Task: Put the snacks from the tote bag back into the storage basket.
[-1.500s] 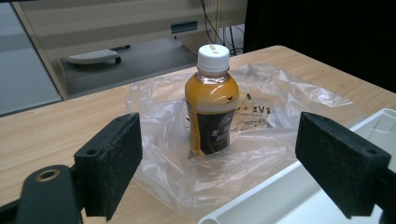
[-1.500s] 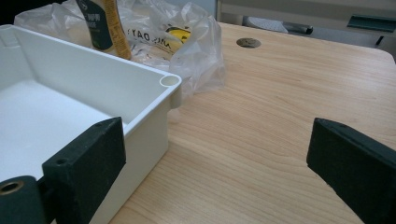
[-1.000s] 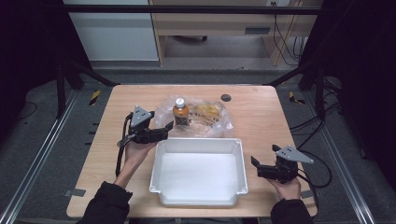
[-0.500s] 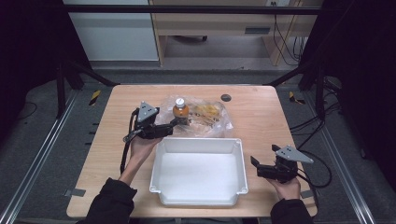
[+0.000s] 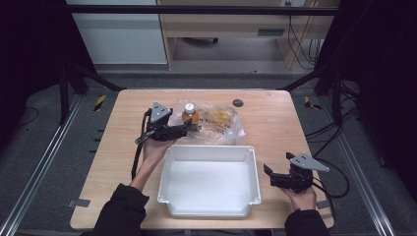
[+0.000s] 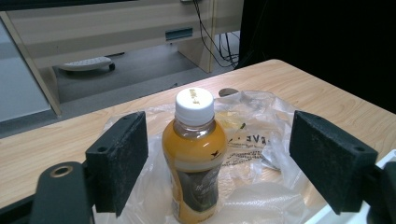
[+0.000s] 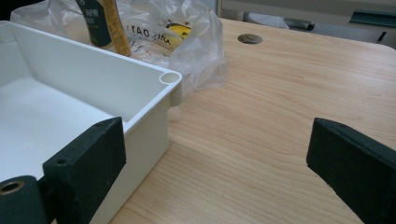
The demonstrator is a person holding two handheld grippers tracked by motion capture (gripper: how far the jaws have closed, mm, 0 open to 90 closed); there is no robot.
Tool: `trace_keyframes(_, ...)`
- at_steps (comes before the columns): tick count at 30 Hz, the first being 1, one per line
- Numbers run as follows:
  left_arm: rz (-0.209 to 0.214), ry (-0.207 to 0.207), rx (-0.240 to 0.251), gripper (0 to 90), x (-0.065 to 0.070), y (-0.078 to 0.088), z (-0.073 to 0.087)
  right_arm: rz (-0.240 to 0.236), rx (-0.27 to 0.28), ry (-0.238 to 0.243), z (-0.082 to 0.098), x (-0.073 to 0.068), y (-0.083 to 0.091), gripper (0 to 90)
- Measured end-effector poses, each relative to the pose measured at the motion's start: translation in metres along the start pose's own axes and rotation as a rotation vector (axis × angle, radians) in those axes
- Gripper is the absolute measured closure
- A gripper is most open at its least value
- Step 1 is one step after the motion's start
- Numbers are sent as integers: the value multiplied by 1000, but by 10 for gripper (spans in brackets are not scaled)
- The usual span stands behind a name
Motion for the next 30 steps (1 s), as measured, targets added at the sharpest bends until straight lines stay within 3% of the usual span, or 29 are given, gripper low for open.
trace_keyframes(18,-5,-3,23,210,7,-22,-17,-4,3,-3,0,0,0,52)
trace_keyframes(30,-24,-23,13,230,4,-36,-13,-9,3,-6,0,0,-1,53)
Point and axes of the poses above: each handheld gripper's, and its own axes: y roughly backward along the jaws, z roughly out of its underside, x roughly to its right, the point moved 4 cm from there along -y, roughly forward along the jaws, and after that the axes turned 5 degrees about -z, right-handed, at the moved point
